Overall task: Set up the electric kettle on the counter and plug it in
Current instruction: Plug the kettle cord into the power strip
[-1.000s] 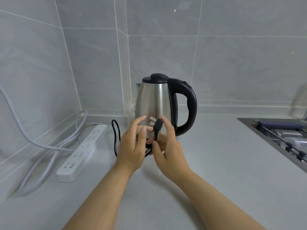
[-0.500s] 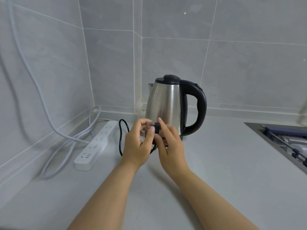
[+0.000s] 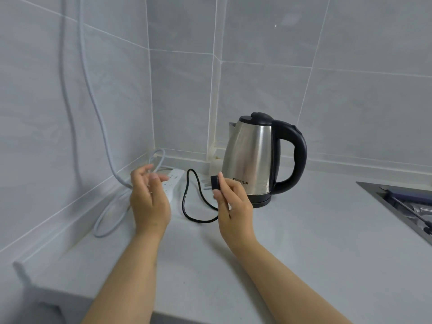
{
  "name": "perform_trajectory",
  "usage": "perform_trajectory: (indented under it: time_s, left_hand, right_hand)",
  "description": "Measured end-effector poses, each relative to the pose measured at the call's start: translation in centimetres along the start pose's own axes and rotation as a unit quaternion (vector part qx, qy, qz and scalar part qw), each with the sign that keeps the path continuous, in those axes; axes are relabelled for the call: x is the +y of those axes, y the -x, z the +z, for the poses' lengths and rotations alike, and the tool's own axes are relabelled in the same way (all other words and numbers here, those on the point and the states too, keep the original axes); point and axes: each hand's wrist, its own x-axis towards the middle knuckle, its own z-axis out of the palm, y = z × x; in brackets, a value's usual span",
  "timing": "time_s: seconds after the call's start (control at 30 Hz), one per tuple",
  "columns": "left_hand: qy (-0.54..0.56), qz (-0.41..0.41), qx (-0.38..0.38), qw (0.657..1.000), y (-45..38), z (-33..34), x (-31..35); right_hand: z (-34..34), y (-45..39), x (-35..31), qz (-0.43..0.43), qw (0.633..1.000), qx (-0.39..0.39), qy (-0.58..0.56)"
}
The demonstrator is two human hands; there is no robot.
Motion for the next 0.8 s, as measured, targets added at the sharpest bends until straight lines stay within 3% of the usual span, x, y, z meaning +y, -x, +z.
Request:
perform_trajectory:
  time_s: [0.33,0.43,0.57,0.8]
  left_hand:
    - [-0.061,-0.036,-0.090,0.993,-1.0,-6.1,-2.5]
    - [-0.082,-0.056,-0.148,0.984,-1.1,-7.8,-3.0]
    - [-0.166,-0.026,-0.236,0.957,-0.3,-8.8,-3.2]
    - [-0.219,-0.015,-0.245,0.944,-0.7,-8.6,-3.7]
  right_hand:
    - [5.2,1.0,-1.0,-0.043,0.996,-0.061,-0.054]
    - [6.6,1.1,-0.8,-0.055,0.997,-0.053,-0.010]
    - [7.9,0.7,-0.7,-0.049,0.996,-0.057,0.052]
    - [8.6,0.1,-1.1,-0.050,0.993,-0.062,0.090]
